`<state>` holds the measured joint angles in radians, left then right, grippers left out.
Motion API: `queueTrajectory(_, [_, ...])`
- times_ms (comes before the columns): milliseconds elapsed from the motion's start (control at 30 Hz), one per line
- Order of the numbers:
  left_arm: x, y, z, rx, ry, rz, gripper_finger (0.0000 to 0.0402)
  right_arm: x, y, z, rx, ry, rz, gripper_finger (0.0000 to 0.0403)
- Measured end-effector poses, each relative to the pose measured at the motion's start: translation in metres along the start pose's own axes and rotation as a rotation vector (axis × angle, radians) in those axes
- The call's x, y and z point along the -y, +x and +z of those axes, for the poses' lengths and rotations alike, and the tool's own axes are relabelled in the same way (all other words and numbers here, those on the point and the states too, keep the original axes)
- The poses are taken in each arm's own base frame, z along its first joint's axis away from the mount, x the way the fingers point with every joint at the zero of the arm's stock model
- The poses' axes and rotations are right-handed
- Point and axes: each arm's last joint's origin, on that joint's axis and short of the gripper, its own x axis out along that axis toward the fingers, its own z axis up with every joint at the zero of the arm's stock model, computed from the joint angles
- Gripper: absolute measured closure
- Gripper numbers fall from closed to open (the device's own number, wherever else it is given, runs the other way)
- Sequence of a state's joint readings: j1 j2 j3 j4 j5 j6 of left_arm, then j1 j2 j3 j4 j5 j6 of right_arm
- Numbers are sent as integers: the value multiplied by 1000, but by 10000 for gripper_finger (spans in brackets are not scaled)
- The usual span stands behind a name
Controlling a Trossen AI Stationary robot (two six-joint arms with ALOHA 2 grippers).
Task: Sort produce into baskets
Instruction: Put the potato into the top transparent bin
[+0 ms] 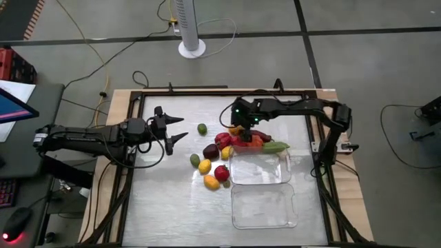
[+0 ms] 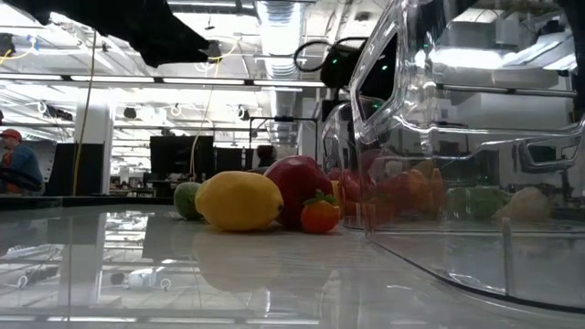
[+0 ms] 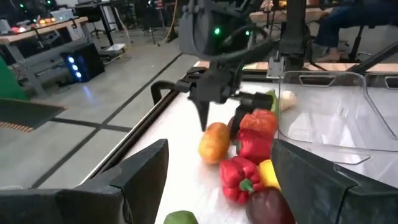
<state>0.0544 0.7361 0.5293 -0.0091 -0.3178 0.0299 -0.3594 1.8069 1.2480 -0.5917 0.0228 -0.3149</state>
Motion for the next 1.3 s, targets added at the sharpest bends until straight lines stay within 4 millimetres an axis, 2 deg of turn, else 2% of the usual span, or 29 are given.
queueTrajectory(333, [1, 0, -5, -47, -35, -27, 132, 5, 23, 1, -83, -45, -34, 112])
queueTrajectory(567, [1, 0, -5, -46, -61, -26, 132, 2, 10, 2, -60, -47, -40, 149])
queueTrajectory(767, [1, 0, -5, -45, -64, -26, 132, 1, -23, 6, 26, -3, -64, 192])
queueTrajectory(900, [1, 0, -5, -46, -70, -26, 132, -3, -45, 7, 71, 11, -74, 195])
queueTrajectory(967, [1, 0, -5, -45, -67, -26, 132, -9, -63, 7, 100, 20, -79, 192])
queueTrajectory(1100, [1, 0, -3, -34, -41, -23, 132, -32, -104, 2, 159, 41, -43, 190])
queueTrajectory(1300, [-1, 0, 2, 20, -13, 25, 132, -84, -156, -7, 255, 102, 140, 189])
